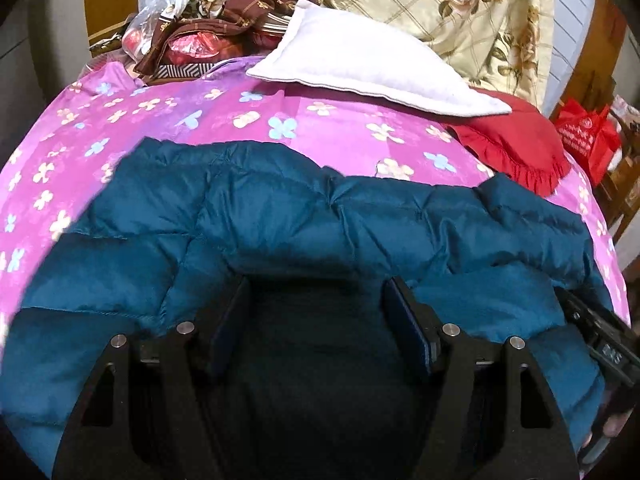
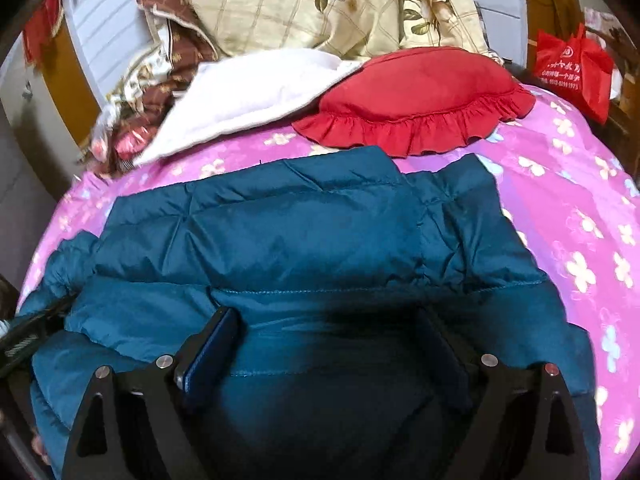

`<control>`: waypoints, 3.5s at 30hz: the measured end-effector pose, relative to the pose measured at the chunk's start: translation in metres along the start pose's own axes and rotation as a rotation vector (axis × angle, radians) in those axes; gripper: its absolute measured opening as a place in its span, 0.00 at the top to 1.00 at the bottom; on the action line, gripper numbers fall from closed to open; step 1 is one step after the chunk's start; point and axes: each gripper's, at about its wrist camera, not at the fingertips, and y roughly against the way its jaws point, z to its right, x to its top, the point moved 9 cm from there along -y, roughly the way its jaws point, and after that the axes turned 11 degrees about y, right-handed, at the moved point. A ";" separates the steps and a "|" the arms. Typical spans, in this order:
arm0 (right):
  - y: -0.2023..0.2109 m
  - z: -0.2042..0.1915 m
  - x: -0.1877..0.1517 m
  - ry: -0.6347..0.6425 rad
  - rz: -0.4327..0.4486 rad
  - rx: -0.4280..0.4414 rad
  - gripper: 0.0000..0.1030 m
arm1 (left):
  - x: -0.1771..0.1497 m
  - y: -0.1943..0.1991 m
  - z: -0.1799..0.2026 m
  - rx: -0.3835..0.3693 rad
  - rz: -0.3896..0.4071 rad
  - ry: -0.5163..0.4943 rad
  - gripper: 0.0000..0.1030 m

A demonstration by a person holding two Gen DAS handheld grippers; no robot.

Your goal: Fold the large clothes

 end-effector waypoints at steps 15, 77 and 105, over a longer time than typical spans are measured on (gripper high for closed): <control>0.077 0.079 -0.096 -0.197 0.047 0.020 0.08 | -0.038 0.058 -0.164 0.027 0.020 0.188 0.16; 0.379 -0.083 -0.251 -0.053 0.298 -0.038 0.35 | -0.222 0.440 -0.117 0.157 0.596 0.104 0.18; 0.381 -0.096 -0.265 -0.022 0.253 -0.145 0.29 | -0.262 0.417 -0.070 0.089 0.474 -0.024 0.17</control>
